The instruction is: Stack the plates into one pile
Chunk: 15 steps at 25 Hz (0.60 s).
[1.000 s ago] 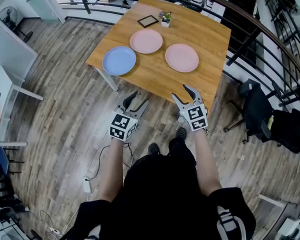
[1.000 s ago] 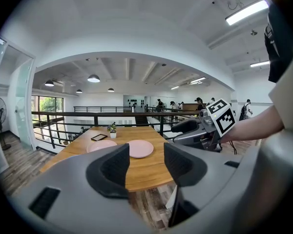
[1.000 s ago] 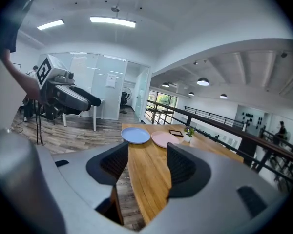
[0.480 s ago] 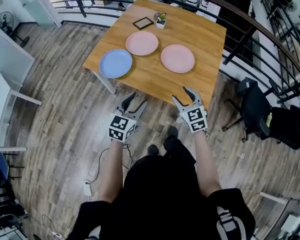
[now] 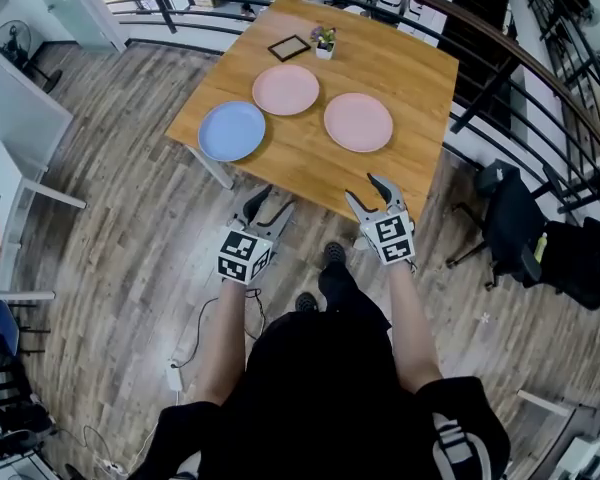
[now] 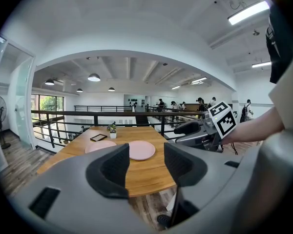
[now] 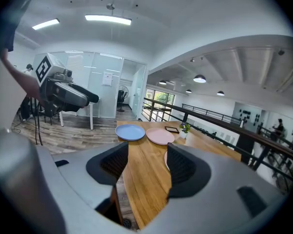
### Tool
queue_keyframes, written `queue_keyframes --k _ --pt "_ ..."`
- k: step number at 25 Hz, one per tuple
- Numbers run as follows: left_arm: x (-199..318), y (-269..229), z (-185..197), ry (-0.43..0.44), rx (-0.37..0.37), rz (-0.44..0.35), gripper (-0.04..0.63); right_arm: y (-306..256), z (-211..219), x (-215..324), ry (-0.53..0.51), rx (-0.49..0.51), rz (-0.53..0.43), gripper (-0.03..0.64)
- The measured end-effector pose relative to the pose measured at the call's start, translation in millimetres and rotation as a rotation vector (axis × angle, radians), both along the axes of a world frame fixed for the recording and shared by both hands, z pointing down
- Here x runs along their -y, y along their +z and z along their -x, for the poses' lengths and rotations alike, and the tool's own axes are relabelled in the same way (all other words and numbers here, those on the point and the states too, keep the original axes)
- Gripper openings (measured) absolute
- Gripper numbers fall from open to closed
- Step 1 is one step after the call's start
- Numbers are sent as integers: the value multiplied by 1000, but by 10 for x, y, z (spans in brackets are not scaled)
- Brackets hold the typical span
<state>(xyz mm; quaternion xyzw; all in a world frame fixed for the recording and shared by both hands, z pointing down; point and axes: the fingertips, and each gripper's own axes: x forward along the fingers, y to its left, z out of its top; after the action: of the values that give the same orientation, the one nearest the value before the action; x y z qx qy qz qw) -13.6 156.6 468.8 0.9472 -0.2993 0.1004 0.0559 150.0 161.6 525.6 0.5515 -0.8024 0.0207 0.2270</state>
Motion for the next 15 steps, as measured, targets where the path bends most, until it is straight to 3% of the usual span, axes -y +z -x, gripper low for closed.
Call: queue_keyframes --k 15 --pt "335 50 -231 1 5 22 221 96 -208 320 -8 -3 37 262"
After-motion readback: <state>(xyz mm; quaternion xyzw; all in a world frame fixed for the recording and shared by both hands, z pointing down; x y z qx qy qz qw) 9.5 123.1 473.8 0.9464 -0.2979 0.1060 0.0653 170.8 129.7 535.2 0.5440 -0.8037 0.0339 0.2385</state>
